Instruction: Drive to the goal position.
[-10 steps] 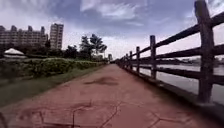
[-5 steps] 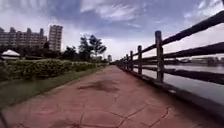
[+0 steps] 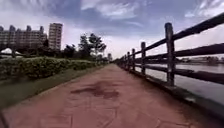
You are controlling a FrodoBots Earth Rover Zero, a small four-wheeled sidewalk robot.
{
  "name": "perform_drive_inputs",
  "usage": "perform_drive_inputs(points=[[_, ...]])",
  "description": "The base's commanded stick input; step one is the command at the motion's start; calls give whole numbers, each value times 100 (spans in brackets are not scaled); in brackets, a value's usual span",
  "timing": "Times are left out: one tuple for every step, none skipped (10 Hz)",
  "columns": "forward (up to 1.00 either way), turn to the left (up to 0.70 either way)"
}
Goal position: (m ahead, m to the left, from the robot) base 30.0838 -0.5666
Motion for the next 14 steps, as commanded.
perform_drive_inputs(points=[[100,0],[100,0],[100,0],[100,6],[100,20],[100,29],[100,34],[100,28],[100,0],[100,0],[100,0],[100,0],[100,0],[100,0]])
